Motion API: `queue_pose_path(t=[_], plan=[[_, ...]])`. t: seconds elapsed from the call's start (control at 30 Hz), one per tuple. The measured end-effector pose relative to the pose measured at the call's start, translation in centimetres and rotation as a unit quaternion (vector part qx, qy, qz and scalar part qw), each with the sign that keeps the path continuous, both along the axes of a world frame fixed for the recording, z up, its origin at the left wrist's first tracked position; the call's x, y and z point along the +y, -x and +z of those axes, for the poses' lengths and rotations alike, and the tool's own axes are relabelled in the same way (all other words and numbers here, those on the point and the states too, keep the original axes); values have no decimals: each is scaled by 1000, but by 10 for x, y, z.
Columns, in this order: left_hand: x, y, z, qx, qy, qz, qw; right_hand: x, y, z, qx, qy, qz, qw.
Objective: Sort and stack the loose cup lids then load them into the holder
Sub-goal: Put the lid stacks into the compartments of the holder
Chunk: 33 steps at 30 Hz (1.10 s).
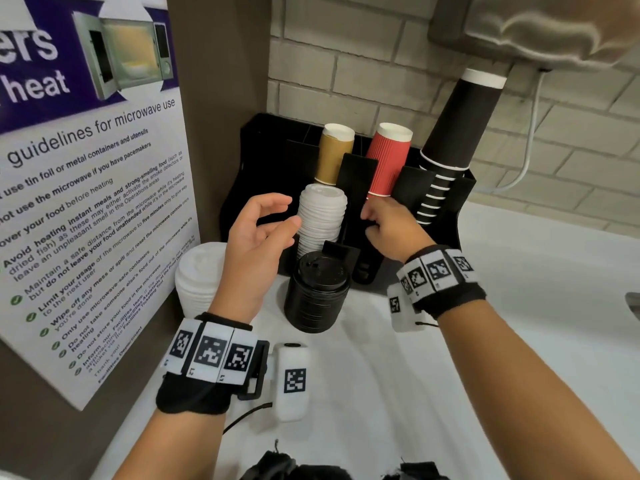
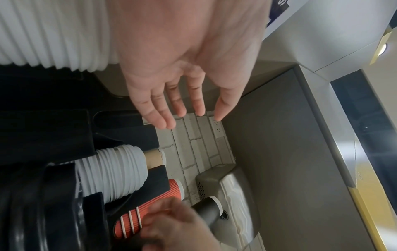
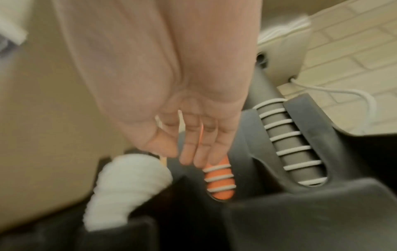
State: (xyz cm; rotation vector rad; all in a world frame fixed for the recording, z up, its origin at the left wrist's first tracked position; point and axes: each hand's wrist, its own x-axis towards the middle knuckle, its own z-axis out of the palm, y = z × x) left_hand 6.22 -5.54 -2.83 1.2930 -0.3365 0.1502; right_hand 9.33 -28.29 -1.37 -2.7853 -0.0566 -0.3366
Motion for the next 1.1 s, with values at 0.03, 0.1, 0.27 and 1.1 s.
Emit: queue_pose_path(t=[0.03,0.1,0.27,1.1], plan=[[0,0,0,1,0,1,1000,6,8,4,-40,-68,13,997],[0,1,-1,2,2,1,1000,25,25,7,-14,-158,60,986],[1,3,-3,3,0,0,1000,53,38,-10,98,-64,73,990],[-2,7,-11,-16,-71,-81,994,44,65,-6,-62,-404,32,912]])
